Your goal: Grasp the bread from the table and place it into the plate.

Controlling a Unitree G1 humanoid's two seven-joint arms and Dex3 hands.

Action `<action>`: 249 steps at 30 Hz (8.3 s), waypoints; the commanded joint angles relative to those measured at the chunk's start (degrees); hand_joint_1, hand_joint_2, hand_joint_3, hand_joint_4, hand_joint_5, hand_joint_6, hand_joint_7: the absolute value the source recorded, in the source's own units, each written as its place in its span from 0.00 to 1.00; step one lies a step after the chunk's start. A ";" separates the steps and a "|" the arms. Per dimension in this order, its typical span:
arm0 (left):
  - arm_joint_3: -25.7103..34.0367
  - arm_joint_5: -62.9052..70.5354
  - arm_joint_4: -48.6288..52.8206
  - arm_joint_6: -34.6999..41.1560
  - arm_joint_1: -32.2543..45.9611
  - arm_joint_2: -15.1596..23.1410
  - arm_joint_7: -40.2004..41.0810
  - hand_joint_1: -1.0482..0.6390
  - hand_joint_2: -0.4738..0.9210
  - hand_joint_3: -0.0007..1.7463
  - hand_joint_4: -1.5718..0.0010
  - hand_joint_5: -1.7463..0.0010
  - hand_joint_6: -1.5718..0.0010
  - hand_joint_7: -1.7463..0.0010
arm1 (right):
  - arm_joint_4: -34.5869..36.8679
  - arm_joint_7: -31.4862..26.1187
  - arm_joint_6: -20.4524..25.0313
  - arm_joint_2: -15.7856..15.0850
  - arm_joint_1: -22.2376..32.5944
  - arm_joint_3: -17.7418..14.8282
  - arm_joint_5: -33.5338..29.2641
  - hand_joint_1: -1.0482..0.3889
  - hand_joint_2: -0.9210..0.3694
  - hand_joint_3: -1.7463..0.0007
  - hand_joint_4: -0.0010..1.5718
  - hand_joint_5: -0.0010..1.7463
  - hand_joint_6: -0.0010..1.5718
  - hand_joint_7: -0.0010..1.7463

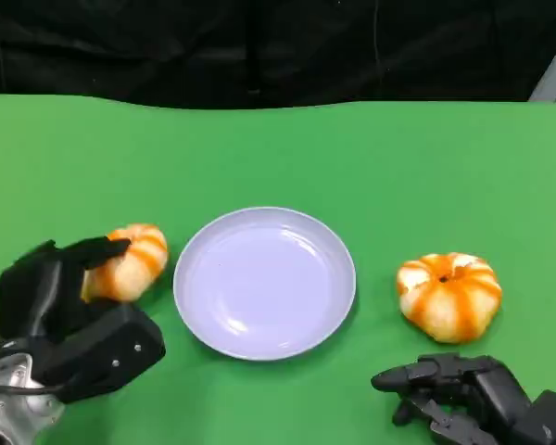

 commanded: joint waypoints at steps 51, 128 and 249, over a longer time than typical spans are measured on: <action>-5.48 7.52 -13.22 -13.99 5.71 -3.39 7.16 0.61 0.97 0.00 0.37 0.69 0.18 1.00 | 0.62 -0.50 0.30 -0.54 0.29 0.42 -0.38 0.69 0.00 0.79 0.52 0.68 0.77 0.08; -10.48 8.91 -5.38 -6.98 -3.96 -4.72 -5.25 0.49 0.98 0.00 0.40 0.88 0.31 1.00 | -0.08 -2.12 0.24 0.07 0.39 1.44 -1.35 0.69 0.00 0.79 0.52 0.67 0.76 0.08; 29.46 -49.53 -16.72 -23.35 23.43 -15.62 -72.94 0.14 1.00 0.25 0.56 0.99 0.72 0.99 | 1.34 0.71 0.13 -0.67 -0.12 0.46 0.40 0.69 0.00 0.77 0.50 0.72 0.75 0.10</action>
